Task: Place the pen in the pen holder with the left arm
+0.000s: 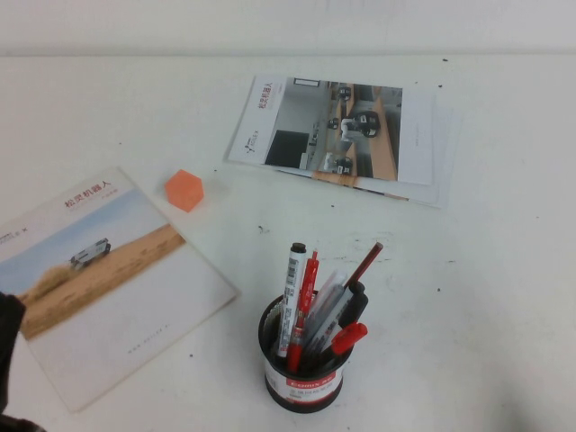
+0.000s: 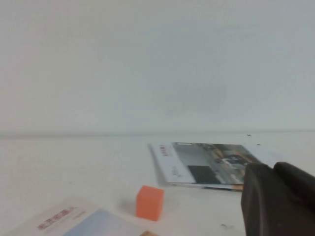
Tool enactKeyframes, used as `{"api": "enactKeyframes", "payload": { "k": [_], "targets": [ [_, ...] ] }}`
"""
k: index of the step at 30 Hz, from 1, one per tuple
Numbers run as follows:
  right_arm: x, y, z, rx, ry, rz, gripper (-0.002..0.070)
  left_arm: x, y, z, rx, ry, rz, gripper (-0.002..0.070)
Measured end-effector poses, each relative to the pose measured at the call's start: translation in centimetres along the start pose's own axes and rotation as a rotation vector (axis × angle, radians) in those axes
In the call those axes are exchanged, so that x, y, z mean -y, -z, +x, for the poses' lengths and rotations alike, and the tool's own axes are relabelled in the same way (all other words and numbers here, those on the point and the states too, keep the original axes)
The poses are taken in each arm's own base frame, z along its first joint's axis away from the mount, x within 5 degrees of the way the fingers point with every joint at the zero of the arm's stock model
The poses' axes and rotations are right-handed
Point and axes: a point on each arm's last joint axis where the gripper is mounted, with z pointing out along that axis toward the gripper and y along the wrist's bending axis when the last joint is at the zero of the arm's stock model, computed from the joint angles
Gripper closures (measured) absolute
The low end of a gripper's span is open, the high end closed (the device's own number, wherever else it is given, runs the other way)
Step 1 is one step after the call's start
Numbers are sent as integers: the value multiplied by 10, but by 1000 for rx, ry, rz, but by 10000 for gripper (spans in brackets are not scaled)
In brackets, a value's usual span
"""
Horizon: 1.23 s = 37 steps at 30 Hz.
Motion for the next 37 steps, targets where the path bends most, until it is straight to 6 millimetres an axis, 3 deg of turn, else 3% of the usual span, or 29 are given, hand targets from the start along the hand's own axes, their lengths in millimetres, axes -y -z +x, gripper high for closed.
{"api": "enactKeyframes", "payload": {
  "k": [13,20,27,37],
  "targets": [
    [0,0,0,0,-1,0,698,-16,33,17,-137,-13,-254,676],
    [0,0,0,0,-2,-1,698,-16,39,27,-198,-40,-267,676],
    [0,0,0,-1,-2,-1,698,-17,45,43,-380,17,-289,676],
    [0,0,0,0,-2,-2,698,-18,46,45,-415,4,-299,676]
  ]
}}
